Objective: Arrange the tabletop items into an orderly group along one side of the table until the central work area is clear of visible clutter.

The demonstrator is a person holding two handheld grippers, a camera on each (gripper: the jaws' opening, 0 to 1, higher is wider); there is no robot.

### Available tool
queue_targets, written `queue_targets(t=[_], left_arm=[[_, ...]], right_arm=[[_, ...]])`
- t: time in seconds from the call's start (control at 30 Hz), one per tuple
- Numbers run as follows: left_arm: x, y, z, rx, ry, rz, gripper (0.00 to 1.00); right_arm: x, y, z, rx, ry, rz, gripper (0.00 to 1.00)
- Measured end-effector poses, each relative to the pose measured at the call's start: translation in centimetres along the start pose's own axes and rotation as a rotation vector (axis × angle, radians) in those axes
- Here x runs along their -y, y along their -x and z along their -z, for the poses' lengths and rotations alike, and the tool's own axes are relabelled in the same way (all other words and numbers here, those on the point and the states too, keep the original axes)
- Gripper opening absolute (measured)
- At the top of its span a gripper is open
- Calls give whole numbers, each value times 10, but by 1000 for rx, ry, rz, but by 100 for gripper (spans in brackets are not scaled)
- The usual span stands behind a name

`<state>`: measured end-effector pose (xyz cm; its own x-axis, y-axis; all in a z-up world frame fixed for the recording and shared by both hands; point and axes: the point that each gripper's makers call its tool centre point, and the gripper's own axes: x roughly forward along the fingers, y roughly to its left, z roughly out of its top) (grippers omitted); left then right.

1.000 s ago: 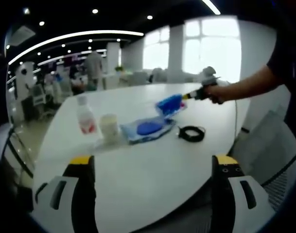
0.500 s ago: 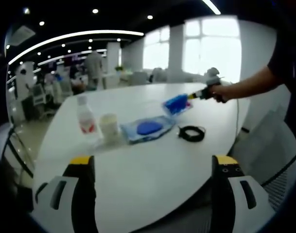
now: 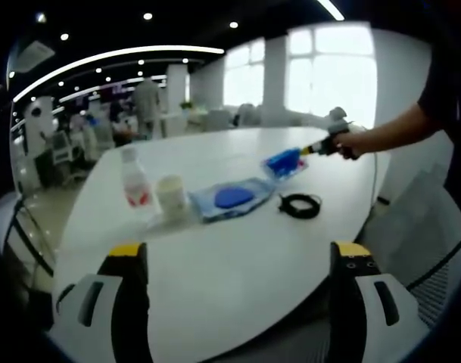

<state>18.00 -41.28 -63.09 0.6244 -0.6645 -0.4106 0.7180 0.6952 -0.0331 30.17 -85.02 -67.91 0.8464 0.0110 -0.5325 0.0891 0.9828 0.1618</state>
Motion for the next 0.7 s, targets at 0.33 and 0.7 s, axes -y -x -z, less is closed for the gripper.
queue_targets(t=[0.33, 0.7], left_arm=[[0, 0, 1, -7, 0, 0, 97], [1, 0, 2, -12, 0, 0, 96]], right_arm=[[4, -1, 19, -41, -15, 1, 0], [13, -9, 38, -86, -34, 29, 0]])
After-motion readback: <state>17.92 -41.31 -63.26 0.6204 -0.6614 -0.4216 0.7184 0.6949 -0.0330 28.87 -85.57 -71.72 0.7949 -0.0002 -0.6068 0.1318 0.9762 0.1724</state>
